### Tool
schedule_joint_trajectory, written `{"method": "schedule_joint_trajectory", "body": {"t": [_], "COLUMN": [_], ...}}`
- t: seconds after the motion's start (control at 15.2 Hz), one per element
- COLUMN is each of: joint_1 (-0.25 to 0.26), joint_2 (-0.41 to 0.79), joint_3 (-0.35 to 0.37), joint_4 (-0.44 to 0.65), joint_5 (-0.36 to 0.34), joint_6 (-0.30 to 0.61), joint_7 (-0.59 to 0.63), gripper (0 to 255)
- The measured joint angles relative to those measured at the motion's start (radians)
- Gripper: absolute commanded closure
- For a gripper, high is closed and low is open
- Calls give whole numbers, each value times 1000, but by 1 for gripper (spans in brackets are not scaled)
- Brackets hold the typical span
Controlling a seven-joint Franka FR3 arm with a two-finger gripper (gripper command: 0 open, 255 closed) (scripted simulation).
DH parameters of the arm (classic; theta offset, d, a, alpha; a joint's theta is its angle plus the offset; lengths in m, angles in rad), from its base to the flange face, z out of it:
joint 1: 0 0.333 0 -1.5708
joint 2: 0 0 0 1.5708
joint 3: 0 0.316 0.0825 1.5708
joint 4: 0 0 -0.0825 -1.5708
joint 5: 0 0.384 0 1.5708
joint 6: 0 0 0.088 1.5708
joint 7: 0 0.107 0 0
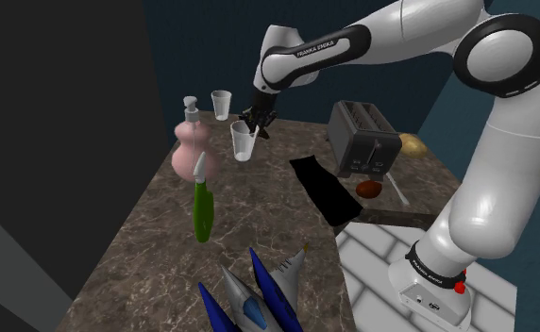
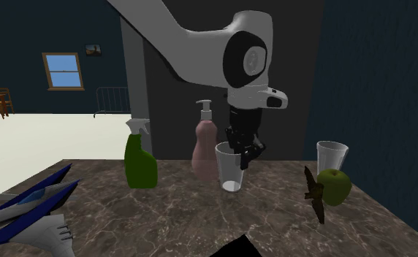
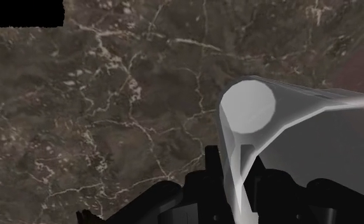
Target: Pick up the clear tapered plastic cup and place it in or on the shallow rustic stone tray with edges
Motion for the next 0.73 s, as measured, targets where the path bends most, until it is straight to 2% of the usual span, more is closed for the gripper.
{"method": "schedule_joint_trajectory", "body": {"t": [0.73], "joint_1": [-1], "joint_2": [-46], "joint_3": [0], "joint_4": [89], "joint_5": [-3], "joint_6": [-134], "joint_7": [11], "gripper": [255]}}
